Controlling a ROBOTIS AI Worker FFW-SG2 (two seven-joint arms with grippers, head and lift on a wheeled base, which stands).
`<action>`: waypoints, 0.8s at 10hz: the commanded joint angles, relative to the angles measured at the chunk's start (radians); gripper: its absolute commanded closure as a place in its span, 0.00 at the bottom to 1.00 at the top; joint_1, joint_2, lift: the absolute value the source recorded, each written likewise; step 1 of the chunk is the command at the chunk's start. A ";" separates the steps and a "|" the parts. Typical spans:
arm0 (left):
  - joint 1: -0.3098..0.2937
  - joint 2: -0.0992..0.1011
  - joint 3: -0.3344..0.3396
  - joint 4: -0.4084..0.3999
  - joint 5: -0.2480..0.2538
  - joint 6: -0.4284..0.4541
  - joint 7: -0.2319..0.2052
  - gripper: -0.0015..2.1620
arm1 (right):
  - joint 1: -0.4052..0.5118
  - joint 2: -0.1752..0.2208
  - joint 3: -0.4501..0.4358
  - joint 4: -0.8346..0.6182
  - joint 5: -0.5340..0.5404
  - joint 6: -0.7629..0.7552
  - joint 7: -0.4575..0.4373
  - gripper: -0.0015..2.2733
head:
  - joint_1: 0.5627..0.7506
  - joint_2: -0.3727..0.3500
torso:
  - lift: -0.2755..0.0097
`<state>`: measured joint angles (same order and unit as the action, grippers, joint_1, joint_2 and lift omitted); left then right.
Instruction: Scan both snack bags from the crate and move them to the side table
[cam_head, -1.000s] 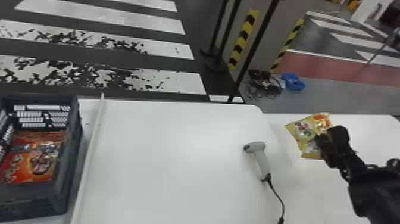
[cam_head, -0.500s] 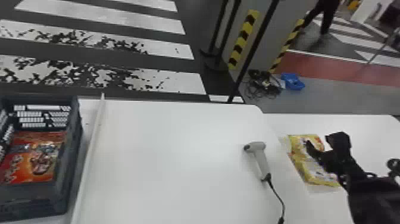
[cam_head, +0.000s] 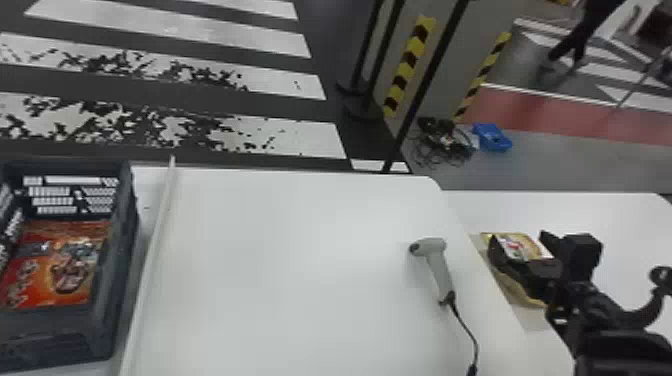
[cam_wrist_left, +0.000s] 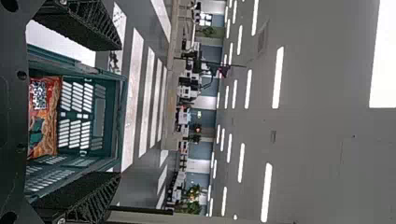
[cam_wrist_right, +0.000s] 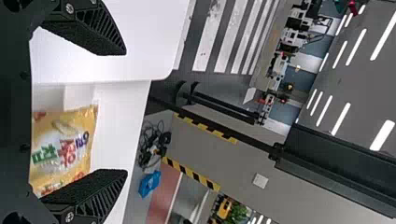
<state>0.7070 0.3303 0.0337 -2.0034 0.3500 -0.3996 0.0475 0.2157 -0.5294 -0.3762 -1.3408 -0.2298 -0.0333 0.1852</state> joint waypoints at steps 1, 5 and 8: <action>-0.001 0.001 -0.002 -0.015 -0.002 0.006 0.000 0.02 | 0.076 0.097 -0.030 -0.193 -0.065 0.106 0.013 0.04 | 0.70 0.03 | 0.63; -0.014 0.003 -0.009 -0.043 -0.005 0.108 -0.028 0.02 | 0.205 0.322 0.043 -0.584 -0.111 0.146 0.014 0.05 | 0.70 0.18 | 0.63; -0.026 0.007 -0.032 -0.067 -0.005 0.141 -0.025 0.02 | 0.269 0.453 0.103 -0.679 -0.148 0.033 0.039 0.05 | 0.70 0.33 | 0.63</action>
<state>0.6822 0.3363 0.0075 -2.0661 0.3451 -0.2636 0.0219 0.4664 -0.1024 -0.2859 -2.0116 -0.3691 0.0420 0.2237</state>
